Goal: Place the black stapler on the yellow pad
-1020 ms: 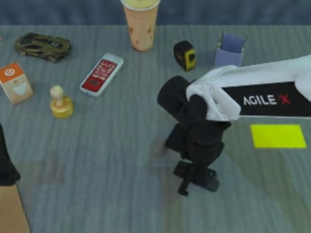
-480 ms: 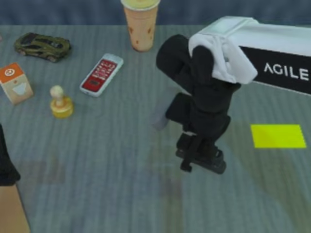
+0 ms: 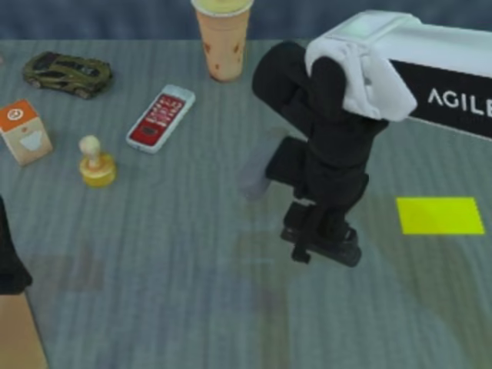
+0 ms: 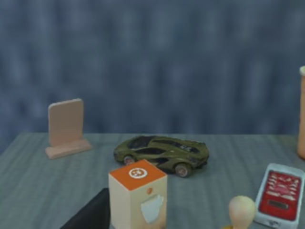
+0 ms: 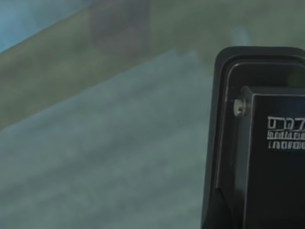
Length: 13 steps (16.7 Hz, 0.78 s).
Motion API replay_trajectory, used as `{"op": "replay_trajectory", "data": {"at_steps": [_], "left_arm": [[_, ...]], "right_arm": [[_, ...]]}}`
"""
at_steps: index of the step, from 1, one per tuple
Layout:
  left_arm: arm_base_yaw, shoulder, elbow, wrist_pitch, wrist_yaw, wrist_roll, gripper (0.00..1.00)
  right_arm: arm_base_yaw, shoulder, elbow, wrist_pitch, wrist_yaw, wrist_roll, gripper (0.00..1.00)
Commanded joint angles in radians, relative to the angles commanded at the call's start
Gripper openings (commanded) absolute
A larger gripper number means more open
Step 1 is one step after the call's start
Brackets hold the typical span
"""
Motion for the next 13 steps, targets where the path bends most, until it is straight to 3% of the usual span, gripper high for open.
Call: {"op": "replay_trajectory", "data": {"at_steps": [4, 13], "left_arm": [[0.000, 0.000, 0.000, 0.000, 0.000, 0.000, 1.00], [0.000, 0.000, 0.000, 0.000, 0.000, 0.000, 1.00]], "right_arm": [[-0.096, 0.020, 0.051, -0.038, -0.003, -0.193, 0.00], [-0.428, 0.043, 0.161, -0.145, -0.007, -0.858, 0.00]]}}
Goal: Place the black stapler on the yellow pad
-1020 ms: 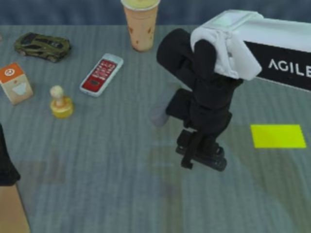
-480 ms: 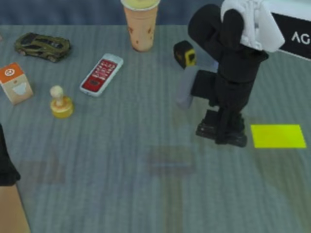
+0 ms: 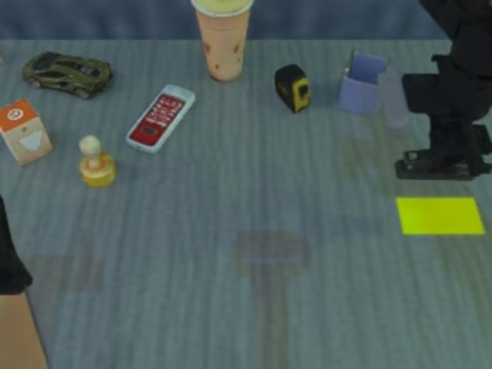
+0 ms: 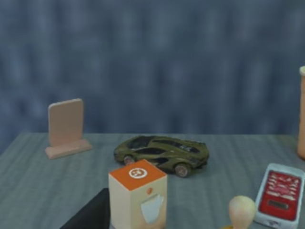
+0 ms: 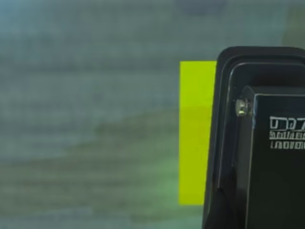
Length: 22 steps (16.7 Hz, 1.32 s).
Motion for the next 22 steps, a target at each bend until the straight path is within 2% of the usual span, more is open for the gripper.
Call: {"op": "replay_trajectory", "data": {"at_steps": [4, 11, 19, 22], "left_arm": [[0.000, 0.000, 0.000, 0.000, 0.000, 0.000, 1.00], [0.000, 0.000, 0.000, 0.000, 0.000, 0.000, 1.00], [0.000, 0.000, 0.000, 0.000, 0.000, 0.000, 1.00], [0.000, 0.000, 0.000, 0.000, 0.000, 0.000, 1.00]], "right_arm": [[-0.087, -0.014, 0.021, -0.013, -0.003, -0.137, 0.00], [-0.088, -0.010, 0.005, 0.005, -0.004, -0.142, 0.00], [-0.089, 0.053, -0.233, 0.317, -0.003, -0.139, 0.00], [-0.089, 0.062, -0.265, 0.351, -0.003, -0.140, 0.00]]}}
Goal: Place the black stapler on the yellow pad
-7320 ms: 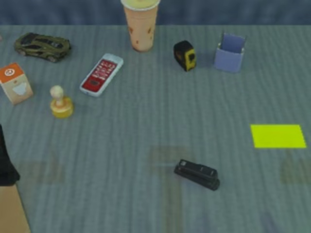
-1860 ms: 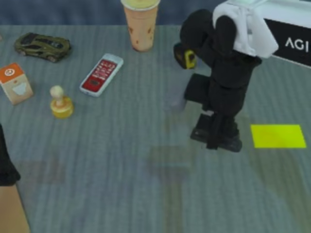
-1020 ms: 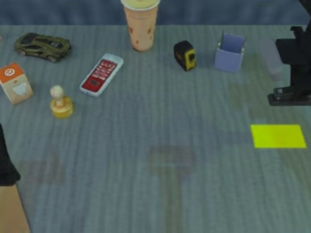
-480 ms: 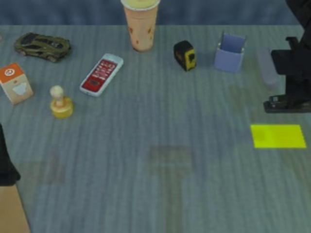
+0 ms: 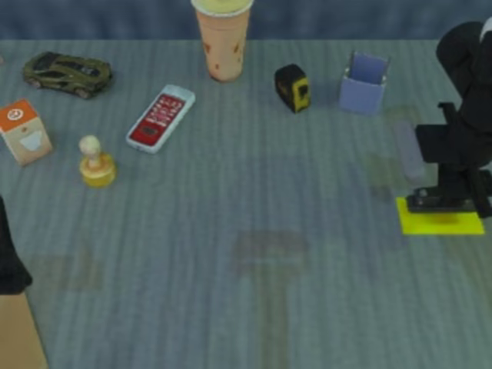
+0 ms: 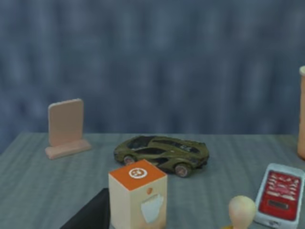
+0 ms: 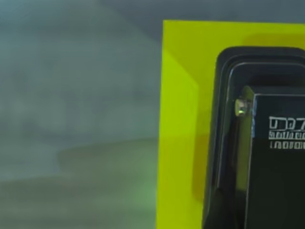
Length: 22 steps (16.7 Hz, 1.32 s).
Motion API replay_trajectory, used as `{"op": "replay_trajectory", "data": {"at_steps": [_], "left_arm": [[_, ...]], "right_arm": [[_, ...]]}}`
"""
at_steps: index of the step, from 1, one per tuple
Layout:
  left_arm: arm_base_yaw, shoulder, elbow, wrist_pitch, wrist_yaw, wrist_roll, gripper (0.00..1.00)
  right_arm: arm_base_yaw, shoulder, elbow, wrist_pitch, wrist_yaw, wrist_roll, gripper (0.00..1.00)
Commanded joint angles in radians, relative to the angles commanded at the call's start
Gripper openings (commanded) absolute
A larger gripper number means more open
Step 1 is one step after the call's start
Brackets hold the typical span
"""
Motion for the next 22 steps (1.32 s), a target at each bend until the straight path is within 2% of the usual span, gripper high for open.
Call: {"op": "replay_trajectory", "data": {"at_steps": [3, 16, 22], "left_arm": [[0.000, 0.000, 0.000, 0.000, 0.000, 0.000, 1.00], [0.000, 0.000, 0.000, 0.000, 0.000, 0.000, 1.00], [0.000, 0.000, 0.000, 0.000, 0.000, 0.000, 1.00]], "right_arm": [[0.000, 0.000, 0.000, 0.000, 0.000, 0.000, 0.00], [0.000, 0.000, 0.000, 0.000, 0.000, 0.000, 0.98], [0.000, 0.000, 0.000, 0.000, 0.000, 0.000, 1.00]]}}
